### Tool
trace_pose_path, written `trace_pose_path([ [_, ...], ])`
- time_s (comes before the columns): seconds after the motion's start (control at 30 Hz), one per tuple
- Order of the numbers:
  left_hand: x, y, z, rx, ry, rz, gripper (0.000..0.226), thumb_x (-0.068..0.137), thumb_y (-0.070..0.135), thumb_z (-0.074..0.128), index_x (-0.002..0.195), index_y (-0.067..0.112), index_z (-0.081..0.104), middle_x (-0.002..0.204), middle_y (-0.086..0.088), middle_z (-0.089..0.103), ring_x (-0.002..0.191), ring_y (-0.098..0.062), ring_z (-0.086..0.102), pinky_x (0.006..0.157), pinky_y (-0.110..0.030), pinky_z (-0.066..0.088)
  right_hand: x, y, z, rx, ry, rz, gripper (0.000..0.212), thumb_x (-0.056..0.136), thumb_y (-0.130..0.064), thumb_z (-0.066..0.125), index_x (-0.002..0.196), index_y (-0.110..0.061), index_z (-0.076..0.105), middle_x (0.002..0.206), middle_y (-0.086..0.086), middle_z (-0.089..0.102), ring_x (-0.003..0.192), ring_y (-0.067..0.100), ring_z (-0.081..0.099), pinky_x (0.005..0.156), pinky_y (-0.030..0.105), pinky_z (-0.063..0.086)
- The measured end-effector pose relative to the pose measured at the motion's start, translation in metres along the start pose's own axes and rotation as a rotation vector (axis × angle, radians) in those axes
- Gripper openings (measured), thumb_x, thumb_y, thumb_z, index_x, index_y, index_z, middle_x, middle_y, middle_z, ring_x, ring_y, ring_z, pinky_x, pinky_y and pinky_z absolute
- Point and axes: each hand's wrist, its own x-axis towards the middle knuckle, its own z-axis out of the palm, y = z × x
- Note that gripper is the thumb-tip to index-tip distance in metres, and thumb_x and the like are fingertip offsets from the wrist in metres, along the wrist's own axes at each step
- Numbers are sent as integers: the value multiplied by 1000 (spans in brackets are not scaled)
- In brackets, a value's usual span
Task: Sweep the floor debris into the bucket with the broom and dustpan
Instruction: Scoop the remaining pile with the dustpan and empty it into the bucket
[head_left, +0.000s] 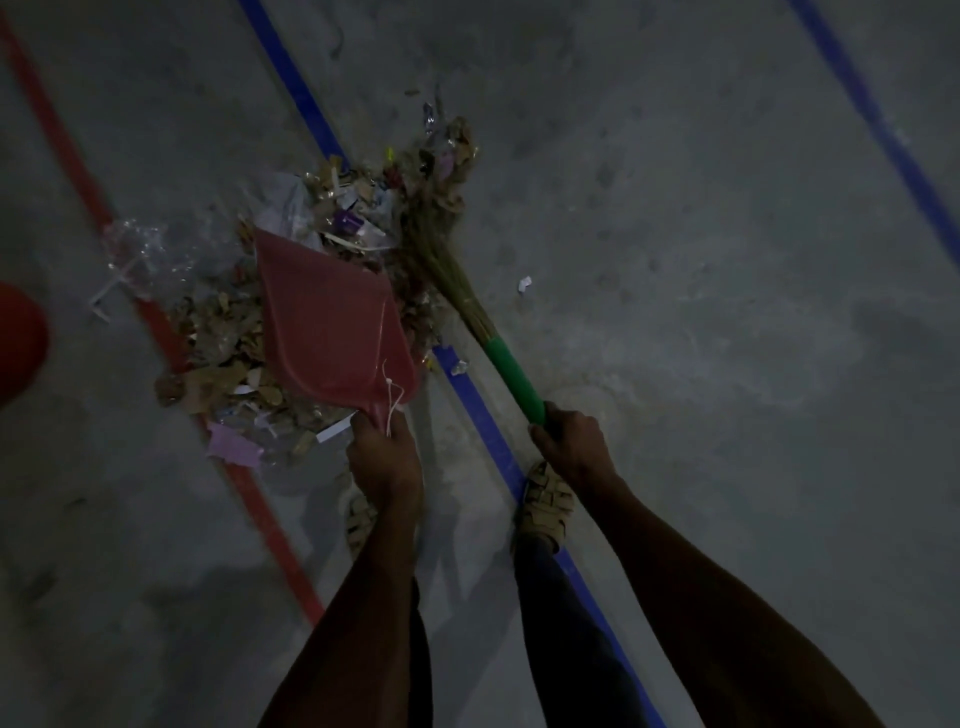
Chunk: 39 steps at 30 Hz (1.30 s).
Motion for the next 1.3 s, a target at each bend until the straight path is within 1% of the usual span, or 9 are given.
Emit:
trace_pose_path([
  [0.1, 1, -8, -18, -12, -26, -26, 38, 94, 25, 63, 118, -4, 57, 107, -30, 65, 98, -45, 63, 76, -45, 48, -17, -8, -1, 12, 45, 7, 45, 100, -31, 59, 138, -8, 56, 84, 6, 65, 71, 20, 62, 62, 25, 45],
  [0.2, 7, -12, -33, -9, -45, -23, 38, 94, 26, 62, 117, -4, 56, 106, -30, 65, 96, -45, 64, 74, -46, 49, -28, -11, -8, -33, 124, 17, 48, 99, -33, 59, 141, -9, 55, 79, 2, 59, 65, 16, 54, 56, 21, 35],
  [0.37, 22, -8, -66, -33, -86, 44, 33, 95, 23, 62, 113, -3, 57, 107, -29, 65, 97, -45, 63, 75, -46, 49, -47, -29, -21, -72, 235, 18, 48, 98, -35, 60, 140, -12, 56, 80, 3, 62, 65, 18, 56, 60, 26, 42],
  [0.53, 38, 10, -118, -91, -131, 121, 36, 94, 24, 62, 119, -2, 55, 113, -28, 65, 101, -44, 62, 80, -43, 49, -61, -93, -35, -89, 329, 41, 44, 97, -34, 62, 136, -13, 58, 85, 8, 67, 66, 18, 56, 60, 25, 41],
  [0.73, 74, 24, -158, -143, -125, 121, 38, 94, 31, 62, 118, 2, 56, 114, -24, 64, 103, -41, 61, 81, -39, 47, -41, -168, -33, -157, 405, 120, 38, 97, -34, 61, 130, -16, 58, 82, 0, 57, 67, 17, 53, 50, 21, 33],
  [0.9, 118, 43, -139, -204, -63, 108, 41, 95, 27, 62, 124, -1, 55, 119, -24, 64, 107, -41, 61, 83, -39, 47, 24, -185, -33, -264, 431, 184, 34, 96, -37, 57, 126, -20, 55, 84, 1, 55, 67, 20, 51, 49, 24, 31],
  [1.07, 169, 74, -92, -231, -28, 129, 38, 94, 28, 64, 120, 1, 57, 110, -21, 67, 98, -37, 65, 78, -39, 50, 106, -189, -46, -279, 481, 190, 33, 95, -32, 55, 125, -19, 55, 88, 8, 63, 65, 27, 52, 51, 26, 34],
  [1.17, 190, 96, -69, -180, -7, 119, 36, 93, 28, 64, 114, 0, 57, 106, -22, 67, 95, -38, 64, 74, -40, 48, 150, -197, -62, -237, 486, 240, 42, 93, -29, 62, 130, -12, 53, 97, 12, 66, 76, 31, 62, 59, 30, 40],
  [1.3, 209, 120, -36, -147, -5, 105, 35, 92, 27, 65, 111, -2, 59, 103, -23, 66, 93, -40, 62, 73, -39, 45, 214, -193, -85, -237, 451, 280, 22, 91, -23, 63, 108, -7, 64, 100, 14, 67, 85, 34, 66, 66, 33, 44],
])
